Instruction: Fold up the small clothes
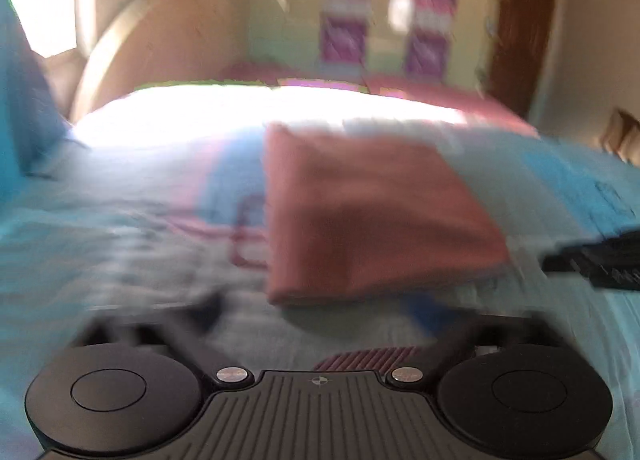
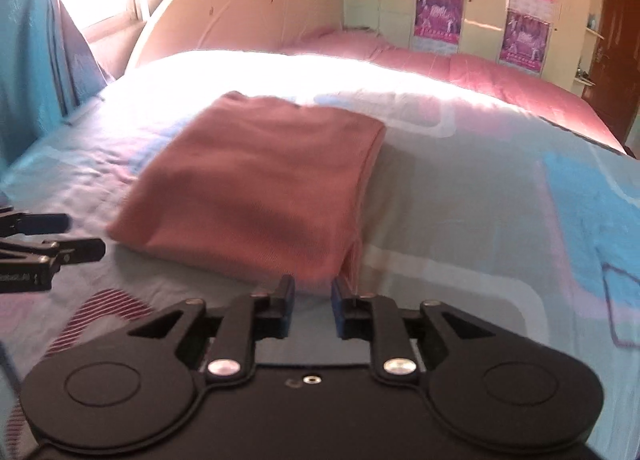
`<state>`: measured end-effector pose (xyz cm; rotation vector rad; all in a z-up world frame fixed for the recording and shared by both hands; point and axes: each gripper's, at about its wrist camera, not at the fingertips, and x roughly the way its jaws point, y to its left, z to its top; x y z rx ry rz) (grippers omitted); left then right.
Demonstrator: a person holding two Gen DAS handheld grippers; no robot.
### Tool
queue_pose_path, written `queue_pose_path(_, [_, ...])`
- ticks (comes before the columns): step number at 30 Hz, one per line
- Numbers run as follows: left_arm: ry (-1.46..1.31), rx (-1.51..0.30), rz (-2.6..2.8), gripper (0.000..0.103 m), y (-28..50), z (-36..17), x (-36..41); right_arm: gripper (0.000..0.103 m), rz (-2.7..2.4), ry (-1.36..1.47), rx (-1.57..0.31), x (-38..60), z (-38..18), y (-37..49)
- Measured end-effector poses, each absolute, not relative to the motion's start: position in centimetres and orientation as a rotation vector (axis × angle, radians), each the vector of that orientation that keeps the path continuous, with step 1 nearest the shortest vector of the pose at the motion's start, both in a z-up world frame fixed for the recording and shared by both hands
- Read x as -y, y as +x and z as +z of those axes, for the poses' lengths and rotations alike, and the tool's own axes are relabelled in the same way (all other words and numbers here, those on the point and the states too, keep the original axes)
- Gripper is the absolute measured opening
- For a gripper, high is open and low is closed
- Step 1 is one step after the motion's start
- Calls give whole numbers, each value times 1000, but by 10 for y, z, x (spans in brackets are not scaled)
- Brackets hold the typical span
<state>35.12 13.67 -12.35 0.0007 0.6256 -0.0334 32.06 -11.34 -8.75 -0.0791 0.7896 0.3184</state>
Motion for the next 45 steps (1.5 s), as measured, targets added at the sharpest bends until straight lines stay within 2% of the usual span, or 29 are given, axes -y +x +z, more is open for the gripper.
queue_pose_path(1, [6, -586, -4, 103, 337, -119, -136, 79, 308, -62, -767, 119, -83, 309])
queue_pose_path(2, [-1, -586, -8, 103, 327, -115, -135, 101, 287, -41, -724, 124, -77, 295])
queue_pose_path(4, [-50, -577, -21, 103, 307, -105, -137, 100, 264, -29, -648, 132, -67, 267])
queue_pose_path(7, [-66, -545, -27, 103, 273, -89, -132, 98, 257, -13, -649, 137, -55, 235])
queue_pose_path(10, [-41, -528, -21, 103, 240, -72, -123, 102, 241, -23, -615, 140, -38, 199])
queue_pose_path(17, [-11, -489, -82, 103, 168, -32, -99, 102, 214, 6, -550, 146, 5, 120])
queue_pose_path(26, [-14, -438, -100, 103, 101, -2, -93, 102, 178, -6, -487, 146, 33, 59])
queue_pose_path(45, [-9, -391, -120, 103, 66, 12, -89, 102, 158, -22, -452, 143, 44, 25])
